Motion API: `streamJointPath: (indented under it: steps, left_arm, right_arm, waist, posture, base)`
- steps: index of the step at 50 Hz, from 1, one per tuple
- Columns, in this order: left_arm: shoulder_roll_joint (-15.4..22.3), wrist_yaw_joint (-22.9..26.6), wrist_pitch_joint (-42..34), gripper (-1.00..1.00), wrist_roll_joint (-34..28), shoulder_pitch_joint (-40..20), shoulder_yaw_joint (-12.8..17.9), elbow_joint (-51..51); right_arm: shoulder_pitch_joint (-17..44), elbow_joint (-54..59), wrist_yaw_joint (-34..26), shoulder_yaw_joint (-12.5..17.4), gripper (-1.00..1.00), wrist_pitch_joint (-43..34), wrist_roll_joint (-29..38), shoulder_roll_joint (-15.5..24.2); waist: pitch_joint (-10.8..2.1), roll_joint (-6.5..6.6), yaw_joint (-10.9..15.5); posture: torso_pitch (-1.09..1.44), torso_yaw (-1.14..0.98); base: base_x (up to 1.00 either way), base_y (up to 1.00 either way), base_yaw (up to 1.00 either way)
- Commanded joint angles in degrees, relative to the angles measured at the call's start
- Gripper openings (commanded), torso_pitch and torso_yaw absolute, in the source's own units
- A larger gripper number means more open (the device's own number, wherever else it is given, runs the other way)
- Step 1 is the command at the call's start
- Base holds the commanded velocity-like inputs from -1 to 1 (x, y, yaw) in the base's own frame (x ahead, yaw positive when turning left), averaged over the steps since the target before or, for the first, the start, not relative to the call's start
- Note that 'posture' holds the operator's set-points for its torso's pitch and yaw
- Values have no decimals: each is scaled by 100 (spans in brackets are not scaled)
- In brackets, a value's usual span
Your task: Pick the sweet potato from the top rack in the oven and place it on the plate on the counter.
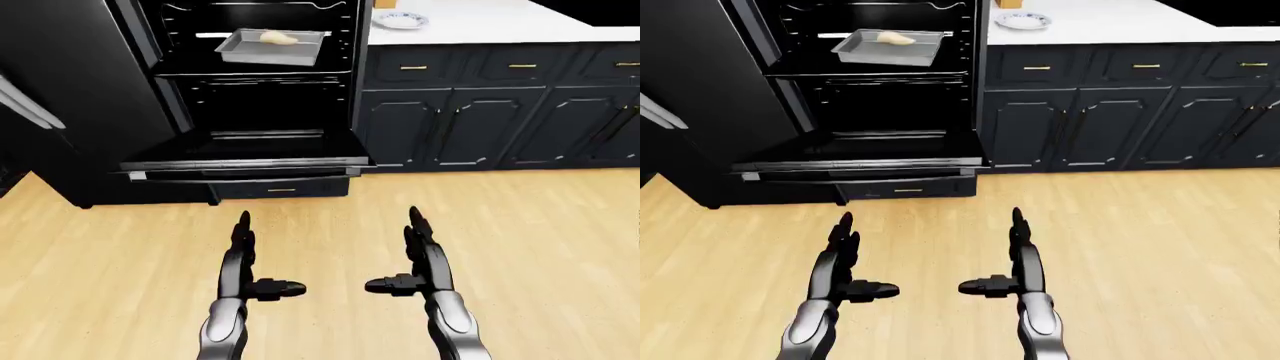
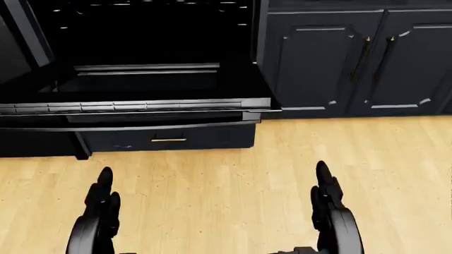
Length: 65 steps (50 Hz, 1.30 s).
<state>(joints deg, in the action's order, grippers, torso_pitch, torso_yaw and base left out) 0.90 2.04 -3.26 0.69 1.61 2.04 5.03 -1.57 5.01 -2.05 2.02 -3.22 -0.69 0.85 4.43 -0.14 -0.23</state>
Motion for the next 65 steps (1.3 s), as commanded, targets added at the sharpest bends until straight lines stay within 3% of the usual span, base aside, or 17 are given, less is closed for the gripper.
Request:
streamJointPath:
  steps: [1, 3, 5, 8, 23, 25, 28, 33, 34, 43, 47, 48, 51, 57, 61, 62, 65]
  left_arm:
    - [49, 116, -135, 100, 211, -177, 47, -1044]
    - [98, 48, -415, 100, 91, -290, 69, -1111]
    - [120, 6, -699, 100, 35, -377, 95, -1337]
    - [193, 35, -1260, 100, 5, -647, 184, -1776]
    - [858, 96, -3591, 100, -164, -2737, 568, -3058]
    - [944, 125, -3701, 100, -216, -2893, 564, -3100]
    - [1006, 179, -3872, 100, -286, -3046, 566, -3274]
    - [1122, 184, -4178, 100, -288, -3262, 706, -3600]
    - [1146, 180, -4243, 100, -268, -3285, 730, -3707]
    - [1380, 186, -4812, 100, -190, -3306, 914, -4486]
    - [1453, 235, -5061, 100, -183, -3207, 990, -4912]
    - [1491, 286, -5126, 100, -180, -3140, 1022, -5045]
    - [1662, 357, -5391, 100, -145, -3209, 1267, -5275]
    - [1799, 417, -5655, 100, -13, -3188, 1438, -5637]
    - [1835, 405, -5664, 100, 50, -3075, 1521, -5742]
    - [1844, 389, -5742, 100, 65, -3118, 1536, -5779]
    - [1875, 378, -5832, 100, 94, -3128, 1537, -5882]
  right_arm:
    - [326, -608, 116, 91, 100, 262, -95, 4]
    - [466, -831, 222, 125, 100, 25, -91, 47]
    - [705, -850, 354, 137, 100, -115, 138, 131]
    - [1066, -1078, 333, 146, 100, -573, 216, 199]
    - [2865, -2153, 166, 544, 100, -2436, -279, 788]
    - [2974, -2206, 129, 523, 100, -2513, -259, 853]
    - [3089, -2282, 104, 524, 100, -2620, -252, 885]
    - [3373, -2583, 58, 584, 100, -3008, -267, 1026]
    - [3406, -2618, 60, 603, 100, -3054, -280, 1034]
    - [3603, -3101, 28, 646, 100, -3497, -305, 1150]
    - [3748, -3349, 4, 661, 100, -3774, -283, 1244]
    - [3820, -3443, -10, 676, 100, -3886, -285, 1282]
    - [4064, -3624, -51, 703, 100, -4204, -301, 1381]
    - [4188, -3814, -40, 697, 100, -4414, -301, 1401]
    - [4185, -3869, -35, 707, 100, -4444, -294, 1425]
    - [4176, -3881, -32, 705, 100, -4438, -294, 1413]
    - [4144, -3916, -17, 676, 100, -4442, -273, 1384]
  waist:
    - [-5, -45, -12]
    - [-373, 5, 48]
    - [-125, -48, 48]
    - [-429, -29, 47]
    - [-684, 3, 54]
    - [-335, 100, 64]
    - [-348, 141, 85]
    - [-404, -447, 137]
    - [-347, -227, 81]
    - [-210, 40, 43]
    - [-343, 527, -20]
    - [-282, 303, 55]
    - [-290, 421, 59]
    - [-202, 126, 162]
    - [-366, -491, 163]
    - [-250, -197, 126]
    - [-202, -237, 70]
  posture:
    - [0, 0]
    - [0, 0]
    - [0, 0]
    - [0, 0]
    - [0, 0]
    - [0, 0]
    - [0, 0]
    - [0, 0]
    - [0, 0]
    - [0, 0]
    - [0, 0]
    - [0, 0]
    - [0, 0]
    - [0, 0]
    - [0, 0]
    - [0, 0]
    - [0, 0]
  base:
    - [0, 0, 0]
    - [0, 0, 0]
    - [0, 0, 0]
    - [0, 0, 0]
    - [2, -1, 0]
    - [29, -17, 0]
    - [29, -18, 0]
    - [29, -18, 0]
    - [30, -18, 0]
    - [29, -18, 0]
    - [32, -18, 0]
    - [33, -17, 0]
    - [32, -17, 0]
    - [39, -17, 0]
    - [46, -21, 0]
    - [48, -24, 0]
    - [48, -29, 0]
